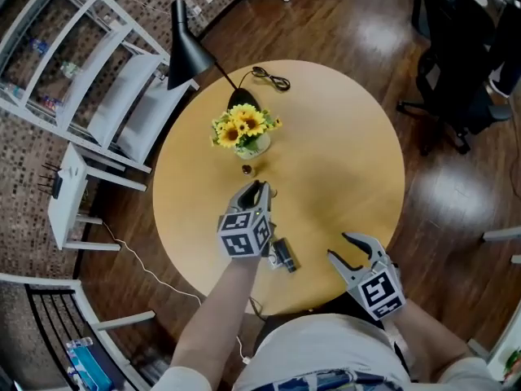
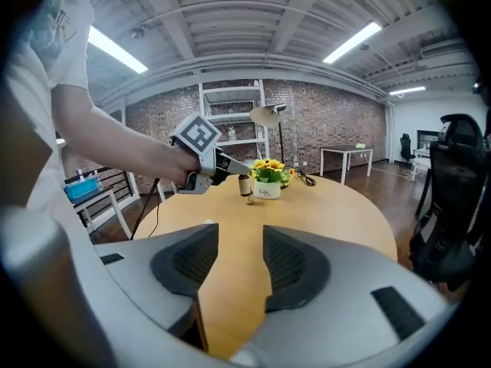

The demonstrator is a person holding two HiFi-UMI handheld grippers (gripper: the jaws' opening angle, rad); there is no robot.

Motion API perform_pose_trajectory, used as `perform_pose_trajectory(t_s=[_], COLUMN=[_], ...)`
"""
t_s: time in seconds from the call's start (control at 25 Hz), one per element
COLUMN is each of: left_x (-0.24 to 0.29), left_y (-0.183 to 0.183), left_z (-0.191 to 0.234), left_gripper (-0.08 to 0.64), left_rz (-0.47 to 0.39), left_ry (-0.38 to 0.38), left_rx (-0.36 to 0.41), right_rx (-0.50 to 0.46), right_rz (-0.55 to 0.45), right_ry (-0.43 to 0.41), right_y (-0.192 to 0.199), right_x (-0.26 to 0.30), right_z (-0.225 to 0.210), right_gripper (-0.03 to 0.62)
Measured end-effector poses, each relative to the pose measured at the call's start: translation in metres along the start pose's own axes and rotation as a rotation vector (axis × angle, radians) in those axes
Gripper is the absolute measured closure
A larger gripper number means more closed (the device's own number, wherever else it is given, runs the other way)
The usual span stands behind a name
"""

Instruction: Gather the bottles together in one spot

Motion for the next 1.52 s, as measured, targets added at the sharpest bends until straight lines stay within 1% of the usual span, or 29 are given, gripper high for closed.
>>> perform_pose_trajectory(t_s=[0.2, 0.32, 0.48, 0.64, 0.72, 0.88, 1.24, 1.52], left_x=[0.056, 0.081, 0.105, 0.120, 0.125, 0.131, 0.139, 0.129], left_y=[0.008, 0.010, 0.012, 0.017, 0.021, 0.031, 0.039, 0.032], left_z=[0.035, 0.052, 0.062, 0.067, 0.069, 0.075, 0.084, 0.082], left_gripper=[0.485, 0.485, 0.485, 0.485, 0.485, 0.483, 0.480, 0.477], left_rz=[-0.014, -0.030, -0.035, -0.017, -0.004, 0.022, 0.035, 0.018], left_ry=[-0.100, -0.148, -0.185, -0.213, -0.228, -0.243, -0.240, -0.236], left_rx=[0.007, 0.010, 0.033, 0.074, 0.099, 0.117, 0.103, 0.152], right_rx=[0.023, 0.055, 0.101, 0.112, 0.135, 0.139, 0.159, 0.149], right_rz=[0.058, 0.102, 0.142, 0.155, 0.158, 0.158, 0.170, 0.156], right_ry=[0.034, 0.051, 0.072, 0.093, 0.100, 0.105, 0.096, 0.101], right_y=[0.020, 0.034, 0.046, 0.048, 0.049, 0.052, 0.058, 0.054], right_x=[-0.007, -0.012, -0.016, -0.017, -0.017, -0.012, -0.008, -0.008], right_z=[-0.015, -0.019, -0.024, -0.035, -0.038, -0.040, -0.031, -0.029], right_gripper=[0.383, 0.383, 0.383, 0.383, 0.383, 0.383, 0.383, 0.383])
Point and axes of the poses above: the fingertips, and each gripper's own axes: x forward along the fingers, z to its left, y out of its underside, the point moved 2 cm from there along -x, backward along the fingers, and after that the axes turned 2 degrees about z, right-handed, at the moved point
